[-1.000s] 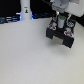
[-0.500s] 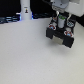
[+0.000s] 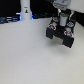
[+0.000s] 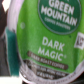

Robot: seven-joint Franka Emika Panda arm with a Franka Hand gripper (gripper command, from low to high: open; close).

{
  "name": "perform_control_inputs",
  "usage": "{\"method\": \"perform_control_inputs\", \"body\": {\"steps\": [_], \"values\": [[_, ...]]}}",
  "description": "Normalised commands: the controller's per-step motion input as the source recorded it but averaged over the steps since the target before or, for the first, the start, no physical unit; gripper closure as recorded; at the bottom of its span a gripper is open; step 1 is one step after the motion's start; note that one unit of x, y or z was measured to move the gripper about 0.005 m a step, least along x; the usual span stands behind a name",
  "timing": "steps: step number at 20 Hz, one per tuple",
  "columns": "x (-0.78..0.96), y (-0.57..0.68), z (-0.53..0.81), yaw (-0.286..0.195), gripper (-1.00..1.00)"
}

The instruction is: Open the kcup holder, insert the kcup into the holder, and close the kcup holder

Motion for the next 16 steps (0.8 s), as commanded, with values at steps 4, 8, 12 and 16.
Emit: {"method": "perform_control_inputs", "body": {"steps": [4,8,12,16], "values": [[0.01,0.08,-0.17,0.014,1.00],[0.01,0.02,-0.18,0.009,1.00],[0.00,-0.02,-0.16,0.004,1.00],[-0.01,0.01,-0.07,0.014,1.00]]}}
